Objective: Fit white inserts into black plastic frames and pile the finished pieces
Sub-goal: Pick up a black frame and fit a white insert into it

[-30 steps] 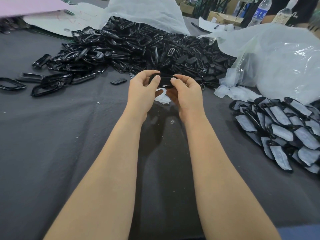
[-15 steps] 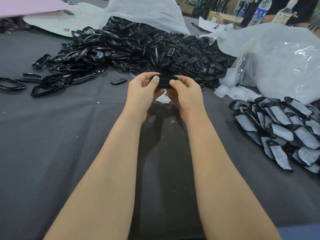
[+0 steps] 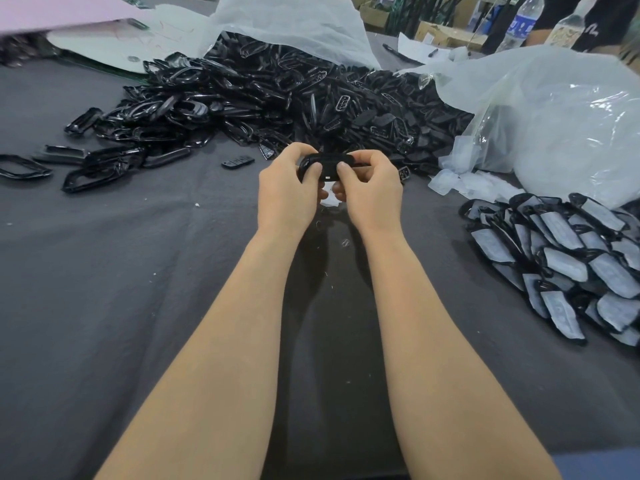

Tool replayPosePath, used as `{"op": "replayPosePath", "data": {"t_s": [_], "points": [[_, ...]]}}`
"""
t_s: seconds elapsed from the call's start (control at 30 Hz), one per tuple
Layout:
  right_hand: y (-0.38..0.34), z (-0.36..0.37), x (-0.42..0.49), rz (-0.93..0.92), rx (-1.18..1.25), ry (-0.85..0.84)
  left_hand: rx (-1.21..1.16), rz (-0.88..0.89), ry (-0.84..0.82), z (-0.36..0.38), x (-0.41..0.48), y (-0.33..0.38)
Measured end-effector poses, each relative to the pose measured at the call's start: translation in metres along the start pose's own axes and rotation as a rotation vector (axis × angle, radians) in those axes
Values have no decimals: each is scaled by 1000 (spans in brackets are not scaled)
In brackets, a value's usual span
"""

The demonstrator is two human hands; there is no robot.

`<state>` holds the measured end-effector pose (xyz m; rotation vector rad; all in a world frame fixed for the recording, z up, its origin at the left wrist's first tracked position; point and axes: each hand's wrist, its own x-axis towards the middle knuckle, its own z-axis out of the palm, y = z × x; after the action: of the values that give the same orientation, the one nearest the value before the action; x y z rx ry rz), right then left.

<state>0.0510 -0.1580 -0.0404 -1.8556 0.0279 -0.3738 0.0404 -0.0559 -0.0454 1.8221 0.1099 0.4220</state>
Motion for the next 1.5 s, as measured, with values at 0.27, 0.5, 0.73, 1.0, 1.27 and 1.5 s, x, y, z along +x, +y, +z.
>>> {"op": "replayPosePath", "data": {"t_s": [0.27,0.5,0.73,1.0,1.27,1.5], "points": [[1,0,0,14,25,27,-64,-54,-70,-1,-1,2],[-5,-5,2,-9,-46,80,-498,-181,267,-14,8,1],[-2,-2,1,21,-641,-156,-734,-290,467,-20,12,0],[-4,13,-8,-160,-723,-247,-650,-280,361,-13,9,1],[-4,7,-5,-121,-597,-247,-564,-249,321,-12,8,0],[-3,-6,2,19,-83,68,-497,-230,289,-10,7,-1]]}}
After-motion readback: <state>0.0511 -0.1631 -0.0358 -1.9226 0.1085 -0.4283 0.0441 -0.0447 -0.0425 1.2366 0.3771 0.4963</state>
